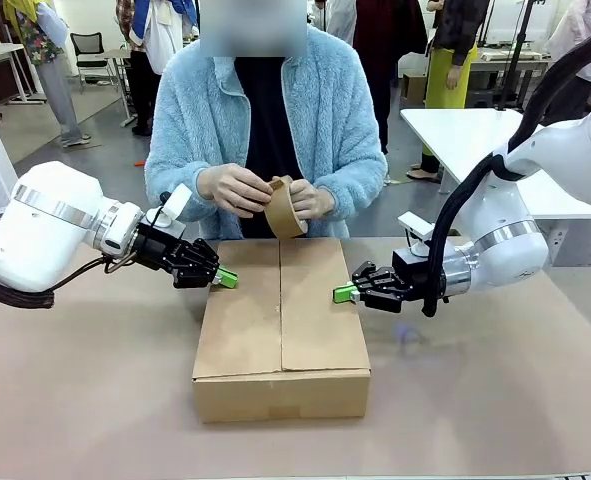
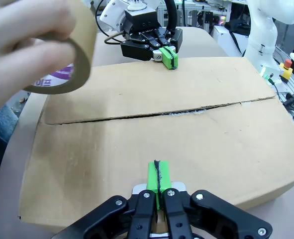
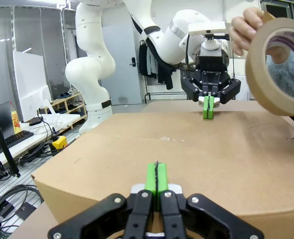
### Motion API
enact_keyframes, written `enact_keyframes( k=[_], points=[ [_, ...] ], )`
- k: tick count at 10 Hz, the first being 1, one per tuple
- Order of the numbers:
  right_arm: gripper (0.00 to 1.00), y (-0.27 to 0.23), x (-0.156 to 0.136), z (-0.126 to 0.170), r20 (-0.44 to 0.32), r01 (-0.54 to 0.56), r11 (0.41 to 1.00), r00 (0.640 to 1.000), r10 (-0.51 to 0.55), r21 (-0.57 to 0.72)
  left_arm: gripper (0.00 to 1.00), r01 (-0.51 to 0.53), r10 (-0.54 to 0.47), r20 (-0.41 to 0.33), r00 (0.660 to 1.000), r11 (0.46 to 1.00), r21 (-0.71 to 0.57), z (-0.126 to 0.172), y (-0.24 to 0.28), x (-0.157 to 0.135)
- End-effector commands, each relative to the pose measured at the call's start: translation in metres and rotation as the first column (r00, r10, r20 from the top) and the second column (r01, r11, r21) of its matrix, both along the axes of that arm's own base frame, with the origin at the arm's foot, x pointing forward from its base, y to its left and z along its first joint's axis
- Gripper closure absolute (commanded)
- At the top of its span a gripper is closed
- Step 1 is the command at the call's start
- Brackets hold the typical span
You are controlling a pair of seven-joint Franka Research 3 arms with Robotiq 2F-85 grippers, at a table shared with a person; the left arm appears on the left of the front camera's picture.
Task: Wrap the clocks to prevent damage.
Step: After the human seals the box with tape, release both hands from the side flaps of the Package Box.
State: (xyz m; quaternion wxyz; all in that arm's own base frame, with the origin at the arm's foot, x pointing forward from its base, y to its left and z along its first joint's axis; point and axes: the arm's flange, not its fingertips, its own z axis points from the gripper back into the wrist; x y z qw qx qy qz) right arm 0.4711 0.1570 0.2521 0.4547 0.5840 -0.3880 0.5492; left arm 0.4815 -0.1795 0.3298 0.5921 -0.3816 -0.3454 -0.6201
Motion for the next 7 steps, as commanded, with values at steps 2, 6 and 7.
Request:
enact_keyframes(
  k=[2,6,7],
  points=[
    [0.99,0.0009,-0.0007,-0.0026,-0.008,0.012,1.0,1.0,-0.012,0.0,1.0,-0.001,0.001,-0.003,1.0,1.0,0.007,-0.0044,-0.0006,-0.0008],
    [0.99,0.0009,-0.0007,-0.0026,-0.008,0.012,1.0,1.0,-0.012,0.0,1.0,-0.001,0.001,-0.003,1.0,1.0,0.007,-0.0044,-0.0006,-0.0008],
    [0.99,0.0009,-0.0007,-0.0026,-0.008,0.012,1.0,1.0,-0.012,0.0,1.0,-0.001,0.001,-0.003,1.0,1.0,0.007,-0.0044,-0.0006,-0.0008]
  ],
)
